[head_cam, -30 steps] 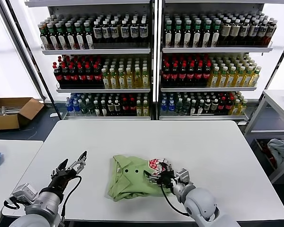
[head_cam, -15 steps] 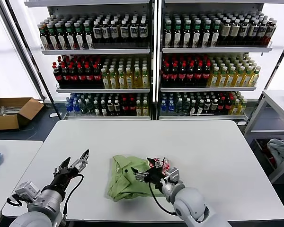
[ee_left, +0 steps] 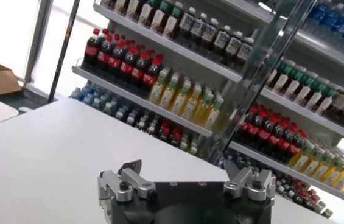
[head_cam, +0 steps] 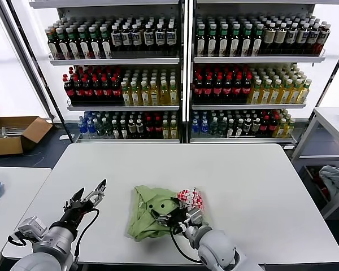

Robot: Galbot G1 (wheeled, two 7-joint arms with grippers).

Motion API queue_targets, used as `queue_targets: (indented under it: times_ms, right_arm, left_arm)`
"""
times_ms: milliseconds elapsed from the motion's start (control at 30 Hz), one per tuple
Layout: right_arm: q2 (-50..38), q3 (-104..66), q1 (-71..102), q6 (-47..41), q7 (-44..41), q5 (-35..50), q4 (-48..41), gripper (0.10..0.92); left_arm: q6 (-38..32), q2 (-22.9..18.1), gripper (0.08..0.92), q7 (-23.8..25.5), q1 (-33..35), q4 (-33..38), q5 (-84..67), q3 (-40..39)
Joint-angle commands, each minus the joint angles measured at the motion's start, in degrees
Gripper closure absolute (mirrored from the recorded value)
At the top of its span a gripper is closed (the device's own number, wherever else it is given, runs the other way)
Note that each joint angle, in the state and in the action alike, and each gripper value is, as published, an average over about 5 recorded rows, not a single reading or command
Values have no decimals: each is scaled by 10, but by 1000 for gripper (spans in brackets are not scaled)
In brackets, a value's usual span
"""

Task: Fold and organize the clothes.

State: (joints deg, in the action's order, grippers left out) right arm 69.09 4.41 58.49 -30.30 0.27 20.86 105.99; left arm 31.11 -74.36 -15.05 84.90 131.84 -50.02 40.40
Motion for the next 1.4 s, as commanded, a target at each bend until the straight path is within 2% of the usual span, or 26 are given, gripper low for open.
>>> queue_targets:
  times_ms: [33,167,300,567,867,1167,1400]
  right_arm:
    - [-36,-85,42,84,6,10,128,203]
    - [-67,-178,103,125,-9,2,163,203]
    - [-75,-284,178,151,-32,5,184,203]
    - [-24,-436,337,200,-93,8,208,203]
    - [14,-472,419,236,-102,-10,226,203]
    - [37,-455,416,252,-99,-36,195,203]
    - [58,-450,437,286,-129,-50,189,203]
  left_arm:
    - [-4,15,177,10,1,-4,-1,10]
    - [-11,21,177,27,3,-7,7,14]
    - [-30,22,177,63,8,-16,49,17]
    - [-104,15,177,179,43,-34,144,48]
    - [-176,-28,177,268,62,-34,223,109]
    - [-251,-35,177,302,70,-58,275,103]
    - [-262,-64,177,341,100,-38,300,130]
